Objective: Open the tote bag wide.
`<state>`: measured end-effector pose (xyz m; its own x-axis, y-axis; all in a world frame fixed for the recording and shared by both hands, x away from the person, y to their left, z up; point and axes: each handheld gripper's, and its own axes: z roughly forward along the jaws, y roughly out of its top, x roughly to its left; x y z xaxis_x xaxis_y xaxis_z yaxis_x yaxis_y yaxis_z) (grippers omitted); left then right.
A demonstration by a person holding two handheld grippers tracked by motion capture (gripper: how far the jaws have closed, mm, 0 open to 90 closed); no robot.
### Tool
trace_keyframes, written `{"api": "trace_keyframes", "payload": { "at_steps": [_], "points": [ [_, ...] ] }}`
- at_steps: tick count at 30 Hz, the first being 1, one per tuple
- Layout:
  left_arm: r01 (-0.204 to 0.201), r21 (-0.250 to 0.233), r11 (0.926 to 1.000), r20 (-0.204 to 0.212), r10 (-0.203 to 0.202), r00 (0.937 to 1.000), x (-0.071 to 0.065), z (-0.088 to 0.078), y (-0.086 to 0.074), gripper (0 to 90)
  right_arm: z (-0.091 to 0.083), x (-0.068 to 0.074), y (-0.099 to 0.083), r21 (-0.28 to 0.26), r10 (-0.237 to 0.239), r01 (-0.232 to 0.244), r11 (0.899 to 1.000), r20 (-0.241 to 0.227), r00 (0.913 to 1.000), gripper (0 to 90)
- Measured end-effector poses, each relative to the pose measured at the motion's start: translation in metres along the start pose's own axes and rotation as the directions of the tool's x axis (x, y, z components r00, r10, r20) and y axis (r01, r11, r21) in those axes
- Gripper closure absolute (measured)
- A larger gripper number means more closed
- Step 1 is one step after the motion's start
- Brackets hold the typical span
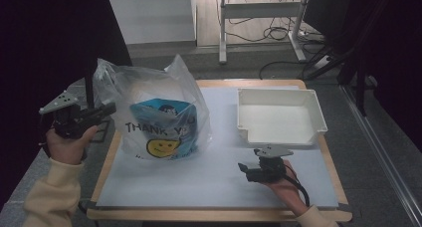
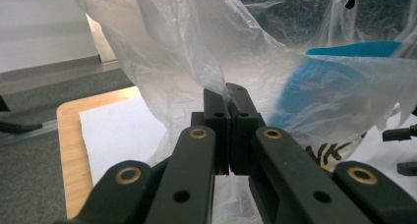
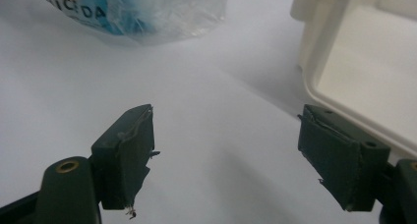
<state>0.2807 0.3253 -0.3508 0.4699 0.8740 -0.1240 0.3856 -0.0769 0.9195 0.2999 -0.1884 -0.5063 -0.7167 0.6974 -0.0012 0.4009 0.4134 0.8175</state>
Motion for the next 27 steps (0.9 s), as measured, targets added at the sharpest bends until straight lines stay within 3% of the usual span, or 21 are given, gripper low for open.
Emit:
{"api": "trace_keyframes", "payload": {
  "at_steps": [7,12,27],
  "points": [
    [0.012,-0.007,0.9999,0.02,-0.012,0.9997,0.005,0.002,-0.001,89.6,-0.011,-0.001,0.027,-0.076,-0.005,0.004,0.997,-0.009,0.9999,22.8],
    [0.006,-0.007,1.0,0.021,-0.006,0.9998,0.005,0.002,0.0,89.5,-0.014,-0.003,0.042,-0.091,-0.012,0.011,0.996,-0.009,0.9999,23.4],
    [0.004,-0.009,0.9999,0.037,-0.004,0.9993,0.001,0.002,0.002,89.6,-0.013,-0.006,0.107,-0.158,-0.029,0.013,0.987,-0.101,0.9945,27.4]
  ]
}}
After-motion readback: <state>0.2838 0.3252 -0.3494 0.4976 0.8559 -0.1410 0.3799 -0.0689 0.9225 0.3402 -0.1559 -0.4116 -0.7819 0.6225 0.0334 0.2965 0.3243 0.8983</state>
